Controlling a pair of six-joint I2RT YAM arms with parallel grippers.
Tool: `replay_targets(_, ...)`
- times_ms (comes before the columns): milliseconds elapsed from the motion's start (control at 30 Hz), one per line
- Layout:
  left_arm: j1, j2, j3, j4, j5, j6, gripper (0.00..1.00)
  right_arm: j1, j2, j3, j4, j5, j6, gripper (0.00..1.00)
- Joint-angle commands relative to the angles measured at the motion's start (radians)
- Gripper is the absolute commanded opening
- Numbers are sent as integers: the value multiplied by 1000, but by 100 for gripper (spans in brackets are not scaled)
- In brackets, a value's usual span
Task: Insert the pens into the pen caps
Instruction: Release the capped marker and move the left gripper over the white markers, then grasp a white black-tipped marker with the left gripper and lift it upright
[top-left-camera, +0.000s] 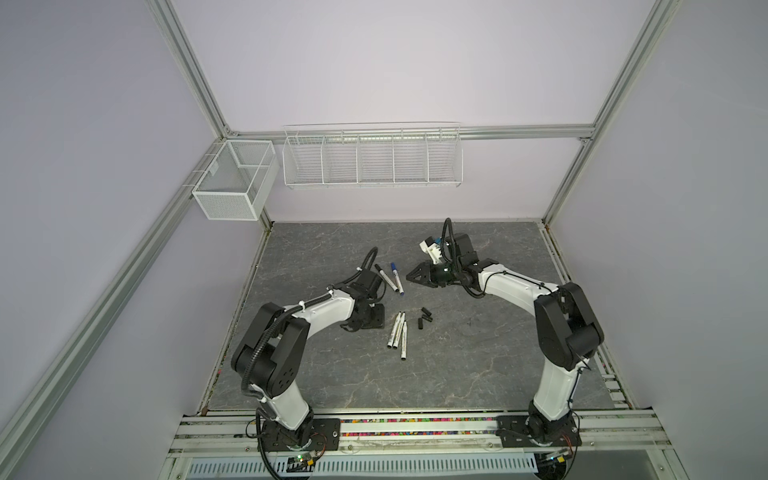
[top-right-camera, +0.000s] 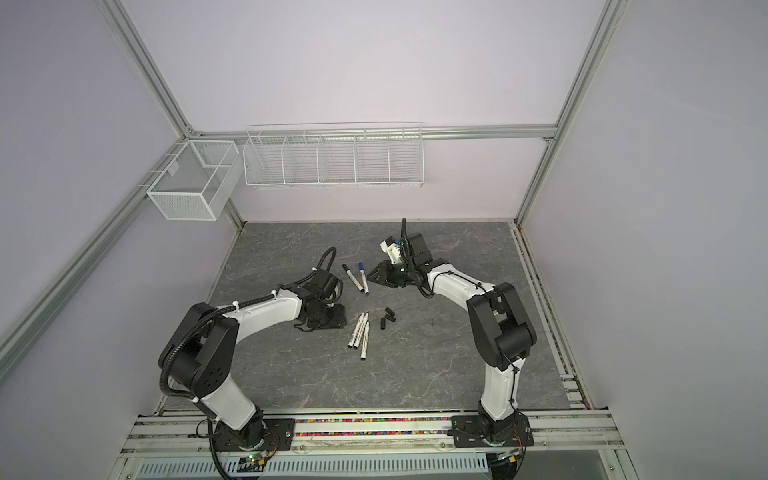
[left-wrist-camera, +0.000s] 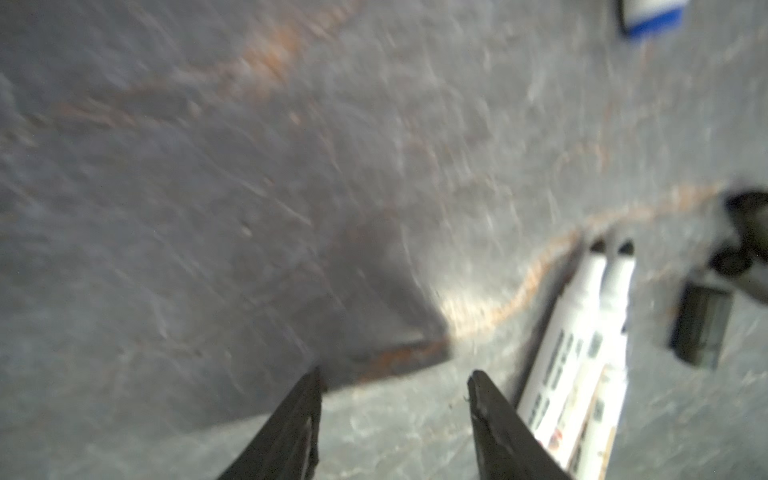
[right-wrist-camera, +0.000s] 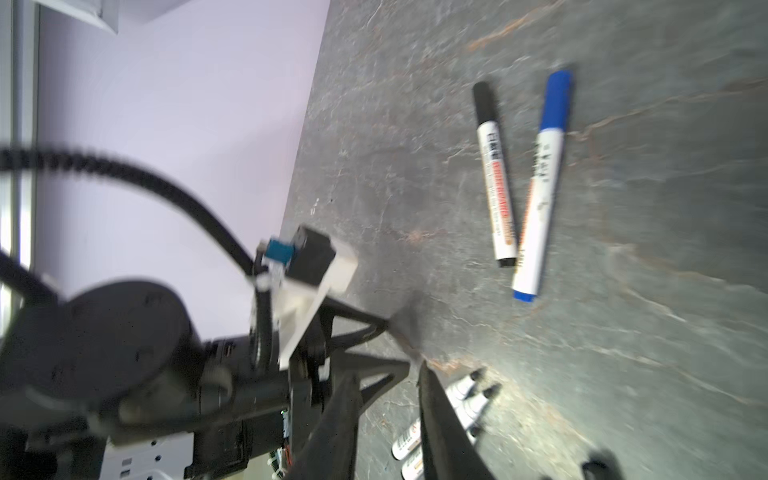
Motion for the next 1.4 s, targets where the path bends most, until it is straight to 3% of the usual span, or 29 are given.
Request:
replay_targets(0,-74,-52,-45,-45,-75,57,56,-10,-42,-24,-53,92,-55,29)
replay_targets(133,-115,-77,-45,-10,-69,54,56,-13,-64,-26,-91,101,-78,29)
replay_targets(400,-115,-53,-3,-14,-72,80,55,-12,-96,-60,-123,100,-113,29)
replay_targets(600,-115,-114,-31,29,-13,99,55,-12,-101,-64,-124,101,-121,29)
replay_targets(833,-115,-60,-23,31,-32,78,53,-13,-95,-68,-112,93,-119,29)
replay_targets(1200,-115,7,-14,13,-65,67,45,-13,-104,-76,-117,95,-130,29)
replay_targets(1367,-115,38,-14,-29,-108,55,31,-13,-100,-77,-115,99,-128,29)
